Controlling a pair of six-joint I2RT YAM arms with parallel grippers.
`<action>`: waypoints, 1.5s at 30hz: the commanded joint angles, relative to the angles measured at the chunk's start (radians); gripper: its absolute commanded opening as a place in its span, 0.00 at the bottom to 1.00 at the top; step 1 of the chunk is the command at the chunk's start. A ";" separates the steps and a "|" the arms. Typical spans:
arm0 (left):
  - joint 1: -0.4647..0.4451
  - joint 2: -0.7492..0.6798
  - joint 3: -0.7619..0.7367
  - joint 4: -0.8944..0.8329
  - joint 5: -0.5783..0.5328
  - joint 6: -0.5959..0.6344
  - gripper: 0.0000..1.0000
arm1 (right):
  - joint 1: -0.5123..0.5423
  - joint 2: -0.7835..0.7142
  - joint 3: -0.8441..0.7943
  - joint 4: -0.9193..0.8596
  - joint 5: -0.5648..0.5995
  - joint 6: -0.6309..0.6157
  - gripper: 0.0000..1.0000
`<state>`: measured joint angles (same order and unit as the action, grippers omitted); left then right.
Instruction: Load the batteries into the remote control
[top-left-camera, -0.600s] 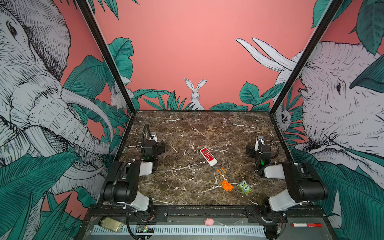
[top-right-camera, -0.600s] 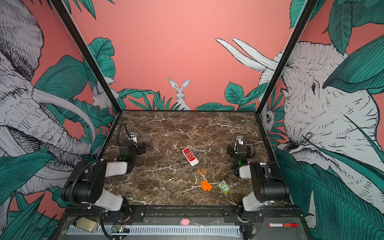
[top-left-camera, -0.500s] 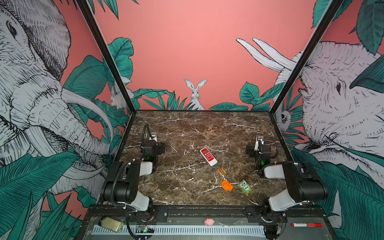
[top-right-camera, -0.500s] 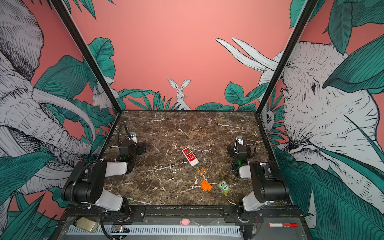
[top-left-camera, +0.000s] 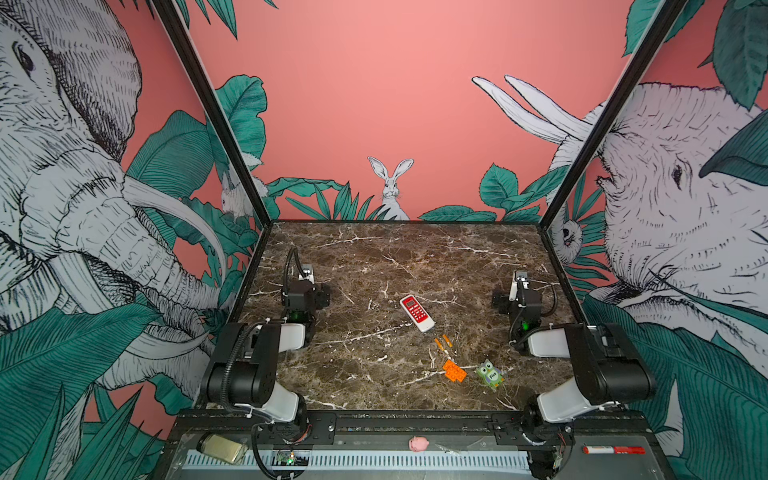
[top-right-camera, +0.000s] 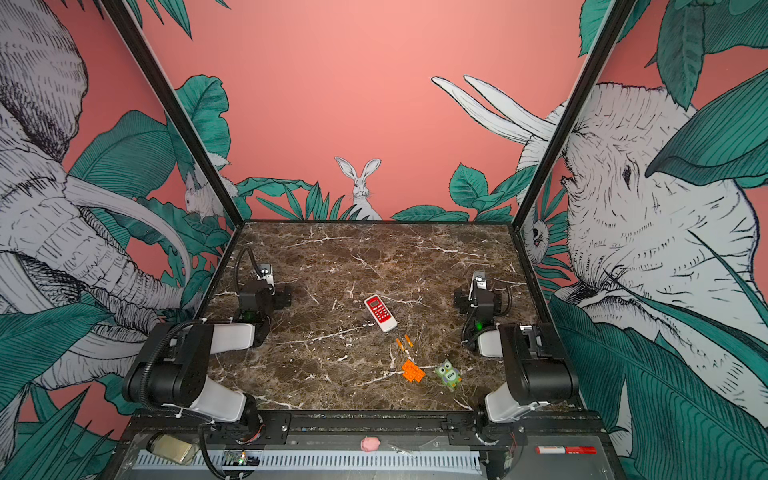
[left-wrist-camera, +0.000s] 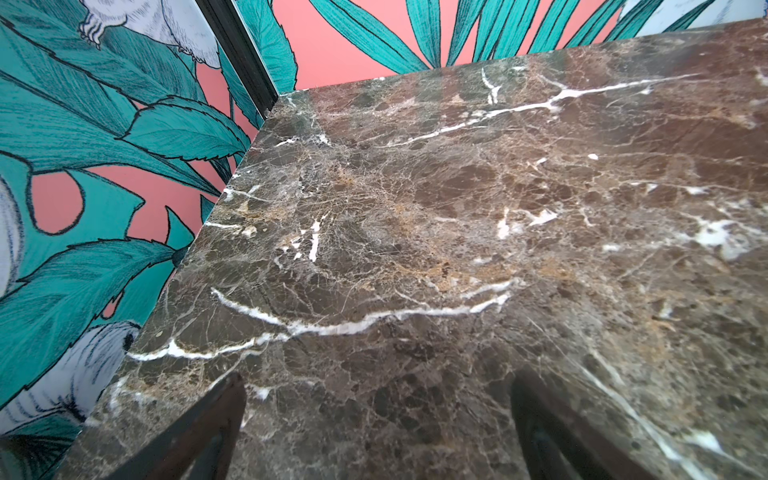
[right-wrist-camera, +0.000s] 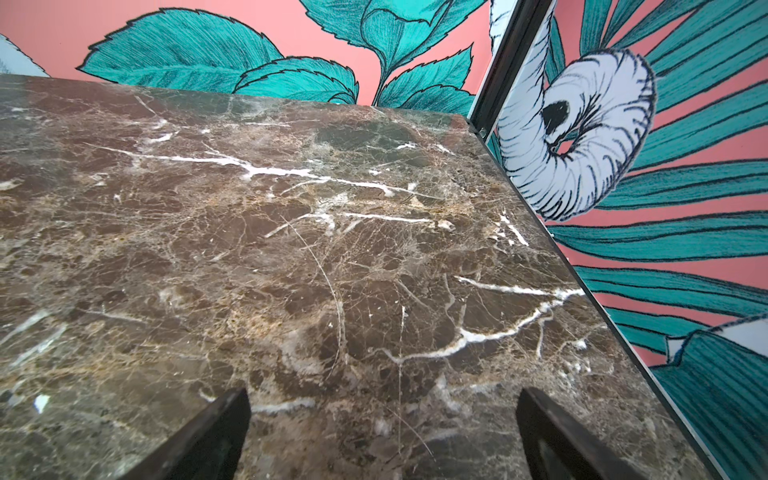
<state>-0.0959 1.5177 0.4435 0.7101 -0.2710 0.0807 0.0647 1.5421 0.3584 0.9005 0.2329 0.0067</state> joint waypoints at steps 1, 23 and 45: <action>-0.003 -0.001 0.024 0.035 -0.007 0.014 1.00 | 0.004 0.009 0.017 0.049 0.017 -0.009 0.99; -0.004 0.000 0.021 0.036 -0.007 0.014 1.00 | 0.004 0.009 0.016 0.045 0.014 -0.008 0.99; -0.004 -0.071 0.089 -0.160 0.015 0.013 1.00 | 0.004 -0.062 0.021 -0.015 -0.034 -0.027 0.99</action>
<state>-0.0959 1.5108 0.4740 0.6529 -0.2684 0.0902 0.0647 1.5360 0.3584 0.8925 0.2241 -0.0010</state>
